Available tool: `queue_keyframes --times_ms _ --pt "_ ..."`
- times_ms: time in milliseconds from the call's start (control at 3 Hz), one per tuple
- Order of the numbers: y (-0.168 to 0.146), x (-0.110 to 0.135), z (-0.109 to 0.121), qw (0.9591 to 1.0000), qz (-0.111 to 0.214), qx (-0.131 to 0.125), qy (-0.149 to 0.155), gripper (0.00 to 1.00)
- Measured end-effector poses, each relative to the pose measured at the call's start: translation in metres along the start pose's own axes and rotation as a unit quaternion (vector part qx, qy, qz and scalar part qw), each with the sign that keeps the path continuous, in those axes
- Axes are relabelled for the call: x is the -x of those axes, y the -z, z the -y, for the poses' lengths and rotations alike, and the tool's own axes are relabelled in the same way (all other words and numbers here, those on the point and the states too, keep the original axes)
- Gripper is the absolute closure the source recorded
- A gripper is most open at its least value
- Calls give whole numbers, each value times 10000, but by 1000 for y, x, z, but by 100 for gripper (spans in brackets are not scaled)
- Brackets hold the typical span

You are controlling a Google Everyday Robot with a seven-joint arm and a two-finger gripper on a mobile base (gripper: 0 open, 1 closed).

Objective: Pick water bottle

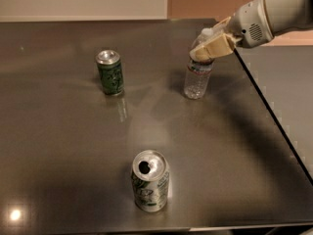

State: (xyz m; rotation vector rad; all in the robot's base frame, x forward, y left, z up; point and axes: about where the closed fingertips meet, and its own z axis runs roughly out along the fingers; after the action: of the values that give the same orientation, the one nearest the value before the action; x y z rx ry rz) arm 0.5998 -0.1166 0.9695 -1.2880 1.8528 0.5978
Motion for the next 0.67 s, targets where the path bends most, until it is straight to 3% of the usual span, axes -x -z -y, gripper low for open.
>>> queue_keyframes --times_ms 333,667 --pt "11 10 -5 10000 -5 26 33 87" --pt "23 24 -6 9999 -99 118 75 100"
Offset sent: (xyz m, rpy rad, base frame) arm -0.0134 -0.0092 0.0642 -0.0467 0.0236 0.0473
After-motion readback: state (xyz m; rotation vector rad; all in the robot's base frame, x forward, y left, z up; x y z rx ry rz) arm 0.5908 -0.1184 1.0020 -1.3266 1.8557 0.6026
